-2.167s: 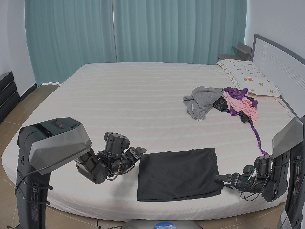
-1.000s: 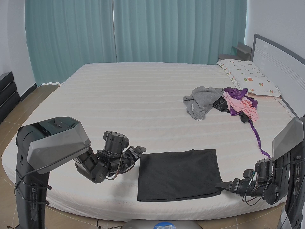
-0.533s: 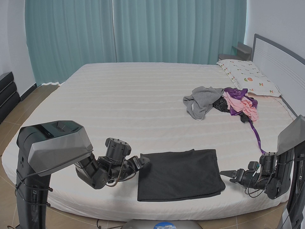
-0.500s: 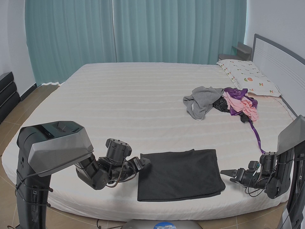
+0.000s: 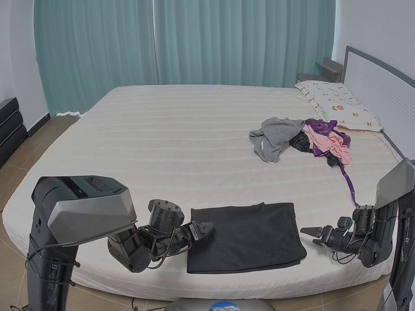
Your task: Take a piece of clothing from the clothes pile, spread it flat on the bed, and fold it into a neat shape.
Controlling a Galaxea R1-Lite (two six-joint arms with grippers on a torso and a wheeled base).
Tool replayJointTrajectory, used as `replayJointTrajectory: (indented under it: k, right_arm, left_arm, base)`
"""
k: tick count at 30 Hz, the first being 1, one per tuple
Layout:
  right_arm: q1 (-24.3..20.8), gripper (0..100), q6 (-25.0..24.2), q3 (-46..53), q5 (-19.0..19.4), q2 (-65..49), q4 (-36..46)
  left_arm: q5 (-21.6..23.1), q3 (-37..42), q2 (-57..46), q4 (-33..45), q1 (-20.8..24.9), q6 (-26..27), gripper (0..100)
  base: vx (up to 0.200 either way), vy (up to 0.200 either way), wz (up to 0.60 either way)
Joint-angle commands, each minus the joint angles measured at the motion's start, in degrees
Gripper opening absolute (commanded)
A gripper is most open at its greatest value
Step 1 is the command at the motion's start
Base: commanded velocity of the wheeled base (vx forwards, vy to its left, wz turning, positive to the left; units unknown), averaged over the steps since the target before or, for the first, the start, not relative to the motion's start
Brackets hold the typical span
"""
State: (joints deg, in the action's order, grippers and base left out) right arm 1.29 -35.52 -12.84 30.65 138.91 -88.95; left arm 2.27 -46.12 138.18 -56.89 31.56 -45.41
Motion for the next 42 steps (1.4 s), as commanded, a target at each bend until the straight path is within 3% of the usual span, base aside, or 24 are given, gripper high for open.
replayJointTrajectory:
  k: [1,12,13,42]
  right_arm:
    - [-0.06,100,0.02,-0.08,0.03,0.39,-0.96]
    - [-0.24,100,0.19,-0.08,0.03,0.48,-0.96]
    - [-0.24,100,0.19,-0.08,0.03,0.48,-0.96]
    - [-0.24,100,0.28,0.0,0.03,0.48,-0.96]
  left_arm:
    - [0.02,0.41,0.77,0.03,0.25,-0.03,100]
    - [0.02,0.33,0.69,0.12,0.25,-0.03,100]
    - [0.02,0.33,0.69,0.12,0.25,0.06,0]
    - [-0.07,-0.11,0.6,-0.06,0.17,-0.47,0]
  base:
    - [0.0,0.0,0.0]
    - [0.0,0.0,0.0]
    - [0.0,0.0,0.0]
    - [0.0,0.0,0.0]
